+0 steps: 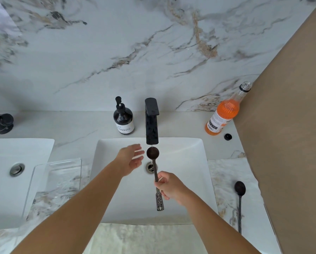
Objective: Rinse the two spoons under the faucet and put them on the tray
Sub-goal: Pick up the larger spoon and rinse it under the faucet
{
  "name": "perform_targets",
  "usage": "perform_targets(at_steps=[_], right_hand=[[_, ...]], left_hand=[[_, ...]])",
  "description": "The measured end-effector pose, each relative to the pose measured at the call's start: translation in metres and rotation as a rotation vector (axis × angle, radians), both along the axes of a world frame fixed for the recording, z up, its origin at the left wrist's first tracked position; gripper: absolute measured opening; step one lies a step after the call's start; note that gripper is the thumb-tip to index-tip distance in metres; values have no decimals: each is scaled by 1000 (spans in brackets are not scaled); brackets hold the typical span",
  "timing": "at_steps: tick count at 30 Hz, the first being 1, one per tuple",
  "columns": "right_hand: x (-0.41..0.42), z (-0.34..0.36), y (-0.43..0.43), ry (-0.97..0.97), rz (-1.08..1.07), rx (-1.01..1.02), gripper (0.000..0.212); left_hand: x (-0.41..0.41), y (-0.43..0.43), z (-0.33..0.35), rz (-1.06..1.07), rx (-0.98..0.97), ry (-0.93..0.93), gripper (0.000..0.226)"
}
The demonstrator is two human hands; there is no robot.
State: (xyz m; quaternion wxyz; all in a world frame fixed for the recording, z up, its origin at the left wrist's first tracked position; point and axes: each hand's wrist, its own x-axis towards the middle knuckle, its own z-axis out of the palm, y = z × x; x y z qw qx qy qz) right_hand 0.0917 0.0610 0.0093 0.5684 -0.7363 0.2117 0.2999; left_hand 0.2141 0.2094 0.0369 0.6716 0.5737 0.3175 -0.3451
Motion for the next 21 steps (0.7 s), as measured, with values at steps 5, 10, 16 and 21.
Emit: perform_targets(at_steps=[5,10,16,21], right_hand=[[11,0,-4,-19,-13,-6,11],[16,-1,-11,-22,5,-30,10],[18,-3,-11,-14,63,-24,12],[17,-3,-8,-16,90,-43,10]], left_hand=[[-12,-23,-10,-122,-159,25,25],[-11,-32,-20,-112,-214,26,24],[-8,-35,-28,-153,183,-177,14],[-9,-36,-27,-115,-19,-214,21]])
